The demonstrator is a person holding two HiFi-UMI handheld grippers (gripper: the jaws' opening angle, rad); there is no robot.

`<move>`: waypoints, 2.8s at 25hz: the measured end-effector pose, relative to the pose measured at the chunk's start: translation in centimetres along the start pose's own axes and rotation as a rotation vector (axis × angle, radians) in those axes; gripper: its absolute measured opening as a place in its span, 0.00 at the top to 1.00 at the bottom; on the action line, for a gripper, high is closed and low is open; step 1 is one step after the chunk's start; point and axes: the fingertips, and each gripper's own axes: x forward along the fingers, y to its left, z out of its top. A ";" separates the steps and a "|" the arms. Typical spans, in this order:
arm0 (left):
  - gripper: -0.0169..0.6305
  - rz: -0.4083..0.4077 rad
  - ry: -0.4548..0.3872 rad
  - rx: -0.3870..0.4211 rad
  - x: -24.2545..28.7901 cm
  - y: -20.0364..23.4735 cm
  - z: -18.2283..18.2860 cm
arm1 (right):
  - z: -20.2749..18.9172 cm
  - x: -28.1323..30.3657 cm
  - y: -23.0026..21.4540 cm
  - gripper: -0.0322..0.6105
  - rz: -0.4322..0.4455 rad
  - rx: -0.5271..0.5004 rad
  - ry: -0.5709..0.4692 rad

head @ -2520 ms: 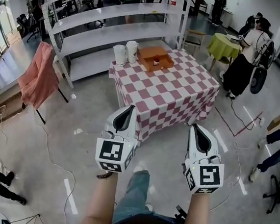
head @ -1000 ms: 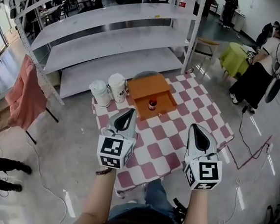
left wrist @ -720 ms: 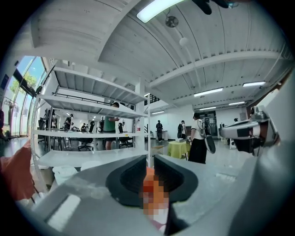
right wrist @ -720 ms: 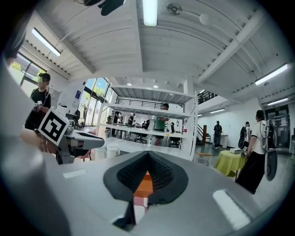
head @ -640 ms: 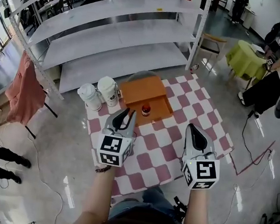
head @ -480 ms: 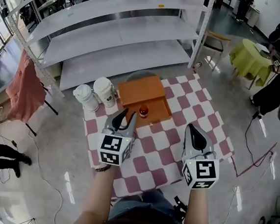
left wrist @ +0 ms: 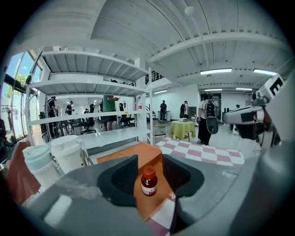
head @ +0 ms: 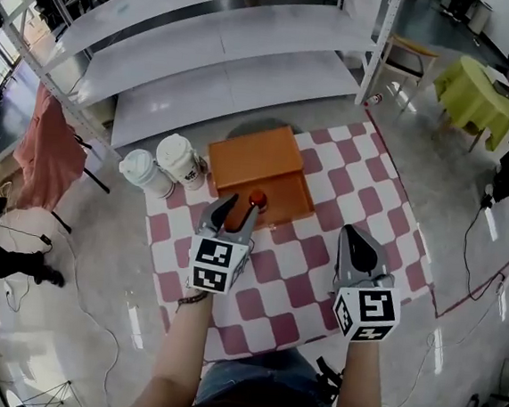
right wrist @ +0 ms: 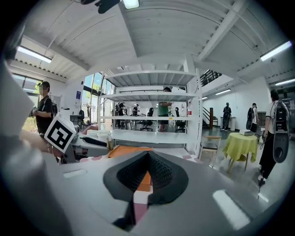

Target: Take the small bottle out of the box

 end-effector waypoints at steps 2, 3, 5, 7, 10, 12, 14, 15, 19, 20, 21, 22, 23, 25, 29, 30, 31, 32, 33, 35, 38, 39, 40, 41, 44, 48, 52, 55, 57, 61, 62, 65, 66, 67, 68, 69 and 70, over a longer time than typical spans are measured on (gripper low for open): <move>0.73 -0.010 0.034 0.012 0.9 0.0 -1.0 | -0.7 0.6 -0.2 0.95 -0.001 0.012 0.017; 0.73 -0.015 0.047 0.017 1.4 0.1 -1.5 | -1.1 0.9 -0.3 0.95 -0.002 0.017 0.026; 0.73 -0.026 0.073 0.017 2.2 0.1 -2.4 | -1.8 1.4 -0.5 0.95 -0.007 0.025 0.041; 0.73 -0.038 0.097 0.009 2.9 0.0 -3.0 | -2.5 1.8 -0.7 0.95 -0.016 0.031 0.055; 0.73 -0.049 0.117 0.013 4.3 0.1 -3.9 | -3.8 2.2 -1.2 0.95 -0.035 0.038 0.081; 0.73 -0.051 0.127 0.024 5.3 0.3 -4.5 | -4.8 2.3 -1.4 0.95 -0.046 0.044 0.101; 0.73 -0.050 0.147 0.021 6.1 0.5 -5.0 | -5.6 2.2 -1.6 0.95 -0.055 0.055 0.120; 0.73 -0.050 0.159 0.016 6.4 0.6 -5.2 | -6.0 2.2 -1.8 0.95 -0.061 0.062 0.128; 0.73 -0.053 0.169 0.019 7.2 0.6 -6.1 | -7.0 2.3 -1.9 0.95 -0.078 0.074 0.149; 0.73 -0.053 0.165 0.021 7.4 0.6 -6.2 | -7.1 2.3 -1.9 0.95 -0.080 0.074 0.153; 0.73 -0.053 0.162 0.022 7.6 0.6 -6.3 | -7.2 2.3 -1.9 0.95 -0.082 0.073 0.155; 0.73 -0.053 0.160 0.021 7.8 0.6 -6.3 | -7.3 2.3 -1.9 0.95 -0.085 0.074 0.157; 0.73 -0.052 0.157 0.020 7.8 0.6 -6.3 | -7.3 2.3 -1.9 0.95 -0.088 0.074 0.157; 0.74 -0.051 0.148 0.020 7.9 0.5 -6.2 | -7.3 2.2 -1.9 0.95 -0.094 0.074 0.159; 0.75 -0.057 0.137 0.011 7.6 0.6 -6.3 | -7.3 1.8 -1.7 0.95 -0.103 0.069 0.165; 0.75 -0.059 0.138 0.009 7.5 0.6 -6.2 | -7.3 1.7 -1.6 0.95 -0.105 0.068 0.164; 0.75 -0.061 0.137 0.010 7.5 0.5 -6.2 | -7.2 1.6 -1.6 0.95 -0.108 0.066 0.162; 0.75 -0.061 0.135 0.013 7.4 0.5 -6.0 | -7.1 1.5 -1.6 0.95 -0.110 0.064 0.158; 0.75 -0.062 0.131 0.014 7.2 0.4 -5.8 | -6.9 1.3 -1.6 0.95 -0.112 0.062 0.153; 0.75 -0.064 0.115 0.008 6.8 0.4 -5.1 | -6.4 1.0 -1.3 0.95 -0.113 0.057 0.141; 0.75 -0.065 0.085 0.001 6.1 0.4 -3.8 | -5.3 0.5 -0.9 0.95 -0.113 0.048 0.121; 0.75 -0.064 0.075 0.000 5.8 0.4 -3.3 | -4.9 0.3 -0.8 0.95 -0.113 0.044 0.113; 0.75 -0.061 0.064 -0.001 5.5 0.5 -2.7 | -4.5 0.1 -0.7 0.95 -0.112 0.039 0.105; 0.75 -0.057 0.054 -0.001 5.1 0.5 -2.2 | -4.1 -0.1 -0.6 0.95 -0.111 0.036 0.098; 0.75 -0.047 0.023 0.002 3.8 0.7 -0.6 | -2.7 -0.5 -0.3 0.95 -0.107 0.022 0.077; 0.75 -0.039 -0.027 0.002 1.9 1.0 1.7 | -0.4 -1.0 0.4 0.95 -0.109 0.003 0.034; 0.75 -0.039 -0.074 0.001 -0.4 1.5 3.3 | 1.2 -2.0 1.9 0.95 -0.108 -0.030 0.005; 0.75 -0.035 -0.114 -0.005 -2.2 2.2 4.7 | 2.5 -3.2 3.0 0.95 -0.114 -0.060 -0.019; 0.75 -0.029 -0.142 -0.004 -3.4 2.5 5.7 | 3.5 -4.0 3.4 0.95 -0.127 -0.077 -0.042; 0.75 -0.033 -0.190 0.023 -5.9 2.4 7.6 | 5.4 -5.4 4.2 0.95 -0.145 -0.100 -0.088; 0.75 -0.033 -0.202 0.028 -6.5 2.4 8.2 | 6.1 -5.6 4.5 0.95 -0.144 -0.107 -0.101; 0.75 -0.036 -0.235 0.044 -8.6 2.3 9.9 | 8.2 -6.4 5.2 0.95 -0.141 -0.123 -0.146; 0.75 -0.034 -0.247 0.048 -9.3 2.3 10.4 | 8.9 -6.7 5.4 0.95 -0.139 -0.127 -0.162; 0.75 -0.030 -0.259 0.052 -10.0 2.3 11.0 | 9.5 -7.0 5.6 0.95 -0.135 -0.132 -0.176; 0.75 -0.023 -0.270 0.056 -10.6 2.2 11.5 | 10.1 -7.3 5.7 0.95 -0.129 -0.138 -0.190; 0.75 -0.014 -0.281 0.059 -11.1 2.2 12.0 | 10.6 -7.5 5.8 0.95 -0.123 -0.144 -0.201; 0.75 -0.005 -0.290 0.062 -11.7 2.1 12.4 | 11.0 -7.7 5.9 0.95 -0.117 -0.150 -0.211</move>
